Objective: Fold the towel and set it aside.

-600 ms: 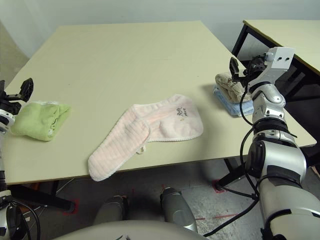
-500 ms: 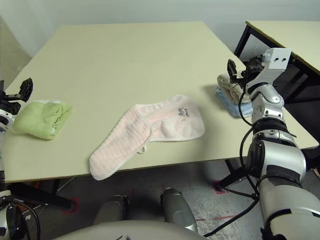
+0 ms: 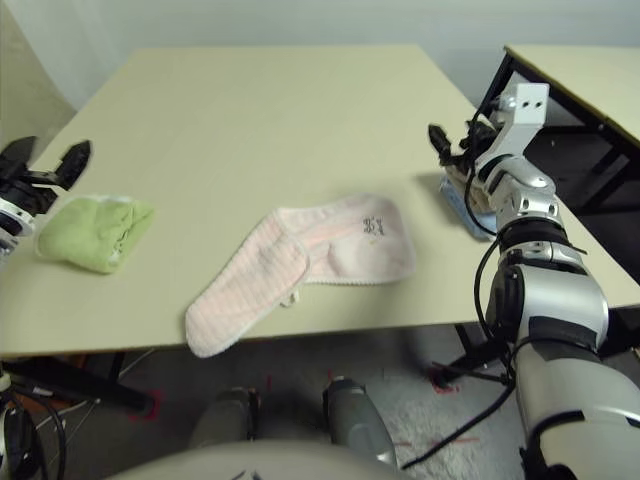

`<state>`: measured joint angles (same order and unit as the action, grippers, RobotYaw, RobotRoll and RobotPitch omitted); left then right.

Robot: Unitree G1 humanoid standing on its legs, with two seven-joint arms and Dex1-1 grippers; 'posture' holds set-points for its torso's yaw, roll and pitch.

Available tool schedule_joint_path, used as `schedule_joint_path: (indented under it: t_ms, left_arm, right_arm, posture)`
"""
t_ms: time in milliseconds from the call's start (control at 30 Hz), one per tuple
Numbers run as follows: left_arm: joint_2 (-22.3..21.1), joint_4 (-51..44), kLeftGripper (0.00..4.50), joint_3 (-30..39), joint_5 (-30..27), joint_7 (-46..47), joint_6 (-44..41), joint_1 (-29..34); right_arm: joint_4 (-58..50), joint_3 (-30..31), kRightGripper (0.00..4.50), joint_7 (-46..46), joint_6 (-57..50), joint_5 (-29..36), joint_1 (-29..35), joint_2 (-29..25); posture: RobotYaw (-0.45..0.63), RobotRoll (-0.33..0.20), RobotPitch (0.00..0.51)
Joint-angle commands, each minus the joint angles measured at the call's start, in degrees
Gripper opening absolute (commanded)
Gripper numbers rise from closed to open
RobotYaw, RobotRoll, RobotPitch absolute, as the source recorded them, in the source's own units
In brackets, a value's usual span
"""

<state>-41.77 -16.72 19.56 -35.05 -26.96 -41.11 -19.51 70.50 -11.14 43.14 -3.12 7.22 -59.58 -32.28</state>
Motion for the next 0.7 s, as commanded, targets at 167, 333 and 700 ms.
schedule_joint_path:
  t_ms: [167, 333, 700]
  left_arm:
    - [-2.82, -4.53, 4.50, -8.43, -2.76, -3.59, -9.95, -6.47]
    - [-1.43, -8.96, 4.50, -9.75, -4.25, -1.74, -14.24, -7.86]
    - [-0.76, -14.49, 4.50, -8.60, -5.64, 1.19, -19.47, -5.67]
  right_arm:
    - [4.21, 5.09, 4.47, -0.01, -7.93, -5.66, -5.11, 1.71]
    - [5.51, 7.26, 4.47, -2.89, -7.89, -9.09, -5.02, 4.48]
    - [6.82, 10.14, 4.47, -2.94, -8.55, -13.73, -2.07, 8.19]
  posture:
    - [0.15, 0.000, 0.059]
    - [0.19, 0.000, 0.085]
    - [0.25, 0.000, 0.097]
